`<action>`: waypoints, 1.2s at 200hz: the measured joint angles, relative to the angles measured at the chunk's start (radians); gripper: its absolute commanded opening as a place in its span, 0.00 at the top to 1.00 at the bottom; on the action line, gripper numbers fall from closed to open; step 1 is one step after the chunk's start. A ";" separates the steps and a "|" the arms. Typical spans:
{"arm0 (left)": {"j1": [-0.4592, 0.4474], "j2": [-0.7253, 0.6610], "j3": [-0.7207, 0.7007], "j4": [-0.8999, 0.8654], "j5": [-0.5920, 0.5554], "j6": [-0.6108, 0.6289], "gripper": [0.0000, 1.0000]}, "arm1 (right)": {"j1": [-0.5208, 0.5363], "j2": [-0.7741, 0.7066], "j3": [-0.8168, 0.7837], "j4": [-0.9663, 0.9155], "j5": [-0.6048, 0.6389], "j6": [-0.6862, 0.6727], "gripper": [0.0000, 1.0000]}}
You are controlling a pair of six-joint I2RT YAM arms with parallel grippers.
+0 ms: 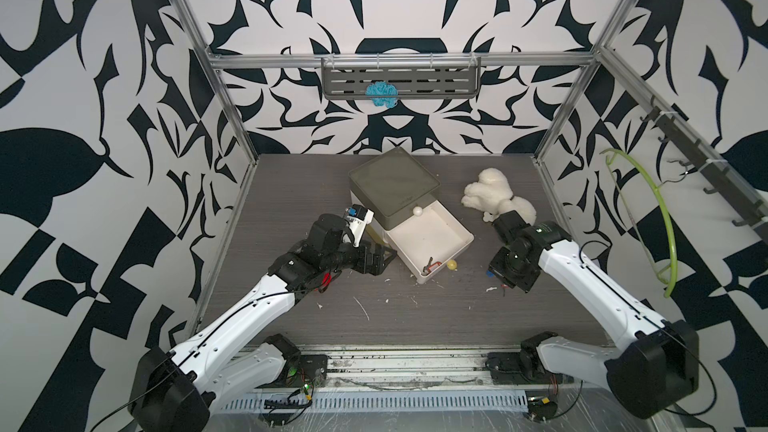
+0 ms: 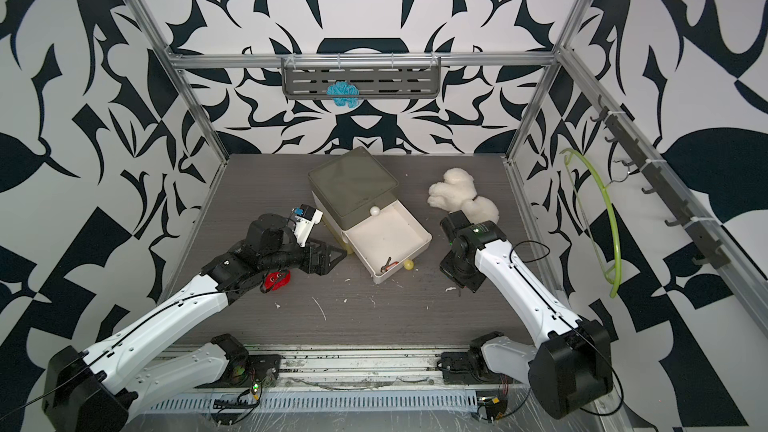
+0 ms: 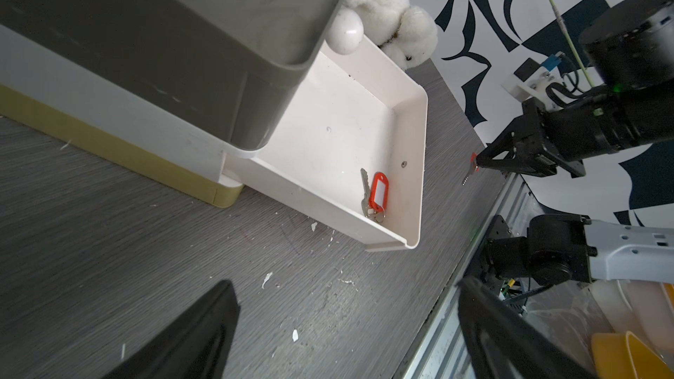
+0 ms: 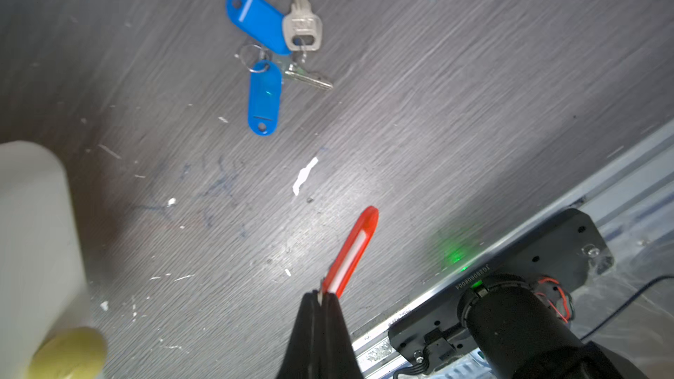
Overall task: Take the keys out of the drawer
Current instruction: Place the key at the center of the board.
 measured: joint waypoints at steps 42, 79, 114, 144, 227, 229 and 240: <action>0.000 -0.013 -0.029 0.011 -0.002 0.013 0.01 | -0.031 0.062 -0.023 0.021 0.002 -0.013 1.00; 0.000 -0.012 -0.027 0.012 -0.004 0.037 0.01 | -0.056 0.126 -0.029 0.048 0.006 -0.045 1.00; 0.000 -0.006 -0.027 0.012 -0.005 0.039 0.01 | -0.068 0.188 -0.029 0.089 0.009 -0.075 1.00; 0.000 -0.004 -0.027 0.012 -0.012 0.036 0.01 | -0.068 0.238 -0.029 0.137 -0.004 -0.089 1.00; 0.000 -0.058 -0.027 0.011 -0.058 0.008 0.01 | -0.069 0.326 -0.027 0.202 -0.016 -0.140 1.00; 0.000 -0.060 -0.027 0.011 -0.058 0.007 0.01 | -0.069 0.327 -0.027 0.202 -0.016 -0.141 1.00; 0.000 -0.064 -0.027 0.011 -0.064 -0.001 0.01 | -0.069 0.327 -0.027 0.204 -0.016 -0.148 1.00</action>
